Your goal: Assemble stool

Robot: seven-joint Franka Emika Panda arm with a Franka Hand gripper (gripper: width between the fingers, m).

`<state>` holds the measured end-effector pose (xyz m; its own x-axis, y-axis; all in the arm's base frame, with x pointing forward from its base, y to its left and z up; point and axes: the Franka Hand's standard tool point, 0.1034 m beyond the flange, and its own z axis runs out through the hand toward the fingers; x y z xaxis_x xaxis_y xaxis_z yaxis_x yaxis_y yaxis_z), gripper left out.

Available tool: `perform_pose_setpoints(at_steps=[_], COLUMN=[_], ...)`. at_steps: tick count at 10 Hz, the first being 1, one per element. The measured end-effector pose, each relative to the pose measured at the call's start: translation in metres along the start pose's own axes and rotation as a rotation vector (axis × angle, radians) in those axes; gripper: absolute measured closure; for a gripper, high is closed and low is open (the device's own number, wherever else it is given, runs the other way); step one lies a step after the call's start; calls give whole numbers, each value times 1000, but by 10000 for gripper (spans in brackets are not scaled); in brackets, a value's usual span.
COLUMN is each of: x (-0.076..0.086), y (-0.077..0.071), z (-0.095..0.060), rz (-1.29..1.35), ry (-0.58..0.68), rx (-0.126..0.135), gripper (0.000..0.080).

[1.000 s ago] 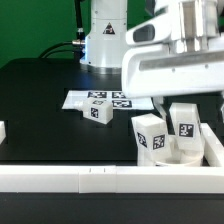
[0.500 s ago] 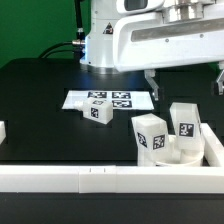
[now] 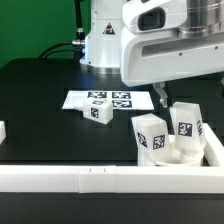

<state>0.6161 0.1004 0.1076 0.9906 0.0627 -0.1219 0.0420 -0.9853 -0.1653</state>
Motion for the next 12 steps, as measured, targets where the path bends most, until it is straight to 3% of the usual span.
perform_pose_setpoints(at_steps=[1, 4, 5, 6, 9, 12], x=[0, 13, 14, 11, 12, 12], y=[0, 3, 11, 19, 23, 9], z=[0, -2, 2, 5, 4, 5], rz=[-26, -441, -601, -618, -797, -857], ry=[-1, 79, 110, 100, 88, 89], rx=[-1, -94, -121, -121, -144, -165], gripper=[151, 151, 151, 151, 151, 151])
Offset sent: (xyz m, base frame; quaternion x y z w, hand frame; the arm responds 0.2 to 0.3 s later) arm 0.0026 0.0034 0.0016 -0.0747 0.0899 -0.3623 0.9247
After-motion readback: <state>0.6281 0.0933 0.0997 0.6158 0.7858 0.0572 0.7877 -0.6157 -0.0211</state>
